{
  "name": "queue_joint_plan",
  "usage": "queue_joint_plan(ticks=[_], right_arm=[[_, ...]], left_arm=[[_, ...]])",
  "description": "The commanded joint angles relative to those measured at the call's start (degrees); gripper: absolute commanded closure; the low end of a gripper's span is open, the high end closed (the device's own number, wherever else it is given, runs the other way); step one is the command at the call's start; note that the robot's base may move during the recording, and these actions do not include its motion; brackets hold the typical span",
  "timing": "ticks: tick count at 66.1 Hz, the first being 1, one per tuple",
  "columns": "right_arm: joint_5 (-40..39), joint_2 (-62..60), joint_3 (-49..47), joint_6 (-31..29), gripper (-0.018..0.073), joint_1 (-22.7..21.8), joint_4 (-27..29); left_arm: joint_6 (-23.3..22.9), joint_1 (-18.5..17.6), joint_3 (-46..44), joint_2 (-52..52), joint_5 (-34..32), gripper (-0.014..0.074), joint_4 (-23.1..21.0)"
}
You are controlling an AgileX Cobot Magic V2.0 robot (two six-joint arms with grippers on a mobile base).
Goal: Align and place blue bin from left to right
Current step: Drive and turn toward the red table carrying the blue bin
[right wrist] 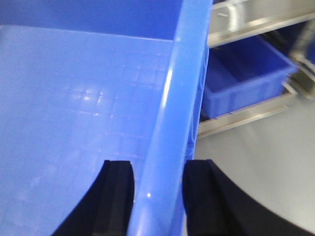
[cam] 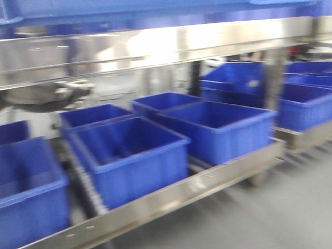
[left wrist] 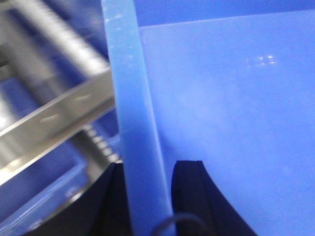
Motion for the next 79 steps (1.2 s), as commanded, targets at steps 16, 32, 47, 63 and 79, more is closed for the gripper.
queue_joint_plan(ticks=[16,32,47,63,79], right_arm=[[-5.27,-0.64,-0.74,1.53,0.0629,-0.45,-2.31],[-5.27,-0.64,-0.74,1.53,0.0629,-0.45,-2.31],[-5.27,-0.64,-0.74,1.53,0.0629,-0.45,-2.31],[-5.27,-0.64,-0.74,1.53,0.0629,-0.45,-2.31],[-5.27,-0.64,-0.74,1.53,0.0629,-0.45,-2.31]], left_arm=[[0.71,-0.60,-1.40,-1.45,-3.99,0.0708,-3.13],[0.71,-0.60,-1.40,-1.45,-3.99,0.0708,-3.13],[0.71,-0.60,-1.40,-1.45,-3.99,0.0708,-3.13],[0.71,-0.60,-1.40,-1.45,-4.00,0.0708,-2.46],[0.71,-0.60,-1.40,-1.45,-4.00,0.0708,-2.21]])
